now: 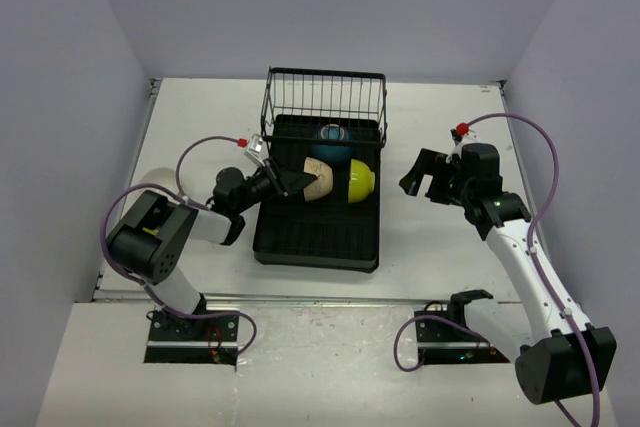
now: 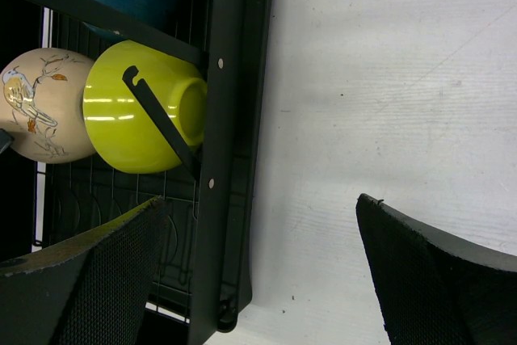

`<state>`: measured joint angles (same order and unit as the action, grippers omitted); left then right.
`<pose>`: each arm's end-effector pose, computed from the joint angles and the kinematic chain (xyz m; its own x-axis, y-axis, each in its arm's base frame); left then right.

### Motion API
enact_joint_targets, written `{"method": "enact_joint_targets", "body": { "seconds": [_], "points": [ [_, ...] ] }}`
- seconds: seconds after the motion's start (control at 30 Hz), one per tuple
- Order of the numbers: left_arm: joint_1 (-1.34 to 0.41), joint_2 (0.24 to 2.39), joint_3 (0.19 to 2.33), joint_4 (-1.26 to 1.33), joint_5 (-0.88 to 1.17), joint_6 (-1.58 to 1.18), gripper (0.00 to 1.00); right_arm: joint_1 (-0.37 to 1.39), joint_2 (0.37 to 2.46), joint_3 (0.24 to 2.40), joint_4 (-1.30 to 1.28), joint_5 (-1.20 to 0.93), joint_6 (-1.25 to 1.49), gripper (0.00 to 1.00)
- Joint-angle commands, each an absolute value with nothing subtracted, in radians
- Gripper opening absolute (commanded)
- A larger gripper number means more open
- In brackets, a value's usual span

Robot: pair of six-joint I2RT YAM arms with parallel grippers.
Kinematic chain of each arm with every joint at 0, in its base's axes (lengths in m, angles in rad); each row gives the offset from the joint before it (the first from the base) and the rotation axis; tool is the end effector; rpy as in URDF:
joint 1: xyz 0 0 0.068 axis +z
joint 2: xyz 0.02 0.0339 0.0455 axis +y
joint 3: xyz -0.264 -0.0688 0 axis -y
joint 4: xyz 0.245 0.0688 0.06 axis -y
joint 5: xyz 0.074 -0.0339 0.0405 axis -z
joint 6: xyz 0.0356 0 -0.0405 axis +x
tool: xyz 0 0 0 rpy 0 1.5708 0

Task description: Unload the bowls from the dish rack

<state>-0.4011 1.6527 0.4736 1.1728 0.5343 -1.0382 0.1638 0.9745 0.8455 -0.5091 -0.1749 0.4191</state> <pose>0.2647 -0.1320 0.1724 -0.6963 -0.5100 -0.5050 0.4037 0.3035 -0.8631 0.2062 0.0404 0.2950 -0.6583 0.2974 -0.6915 -0.0335 0.9062 0.4215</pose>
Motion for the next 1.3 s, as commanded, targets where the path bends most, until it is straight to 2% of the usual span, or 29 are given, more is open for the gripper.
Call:
{"method": "enact_joint_targets", "body": {
  "seconds": [0.0, 0.63, 0.73, 0.83, 1.17, 1.27],
  "points": [
    [-0.411, 1.658, 0.506, 1.216, 0.503, -1.045, 0.41, 0.169, 0.951, 0.881, -0.508, -0.161, 0.413, 0.99],
    [-0.414, 1.678, 0.503, 1.215, 0.502, -1.057, 0.32, 0.169, 0.939, 0.877, -0.520, -0.149, 0.400, 0.99],
    [-0.413, 1.680, 0.506, 1.213, 0.508, -1.058, 0.29, 0.167, 0.937, 0.876, -0.522, -0.149, 0.399, 0.99],
    [-0.413, 1.686, 0.505, 1.223, 0.514, -1.063, 0.19, 0.169, 0.931, 0.874, -0.522, -0.150, 0.397, 0.99],
    [-0.410, 1.738, 0.485, 1.402, 0.549, -1.144, 0.00, 0.167, 0.923, 0.879, -0.535, -0.147, 0.388, 0.99],
    [-0.410, 1.779, 0.480, 1.506, 0.561, -1.202, 0.00, 0.167, 0.920, 0.877, -0.535, -0.150, 0.388, 0.99]
  ]
}}
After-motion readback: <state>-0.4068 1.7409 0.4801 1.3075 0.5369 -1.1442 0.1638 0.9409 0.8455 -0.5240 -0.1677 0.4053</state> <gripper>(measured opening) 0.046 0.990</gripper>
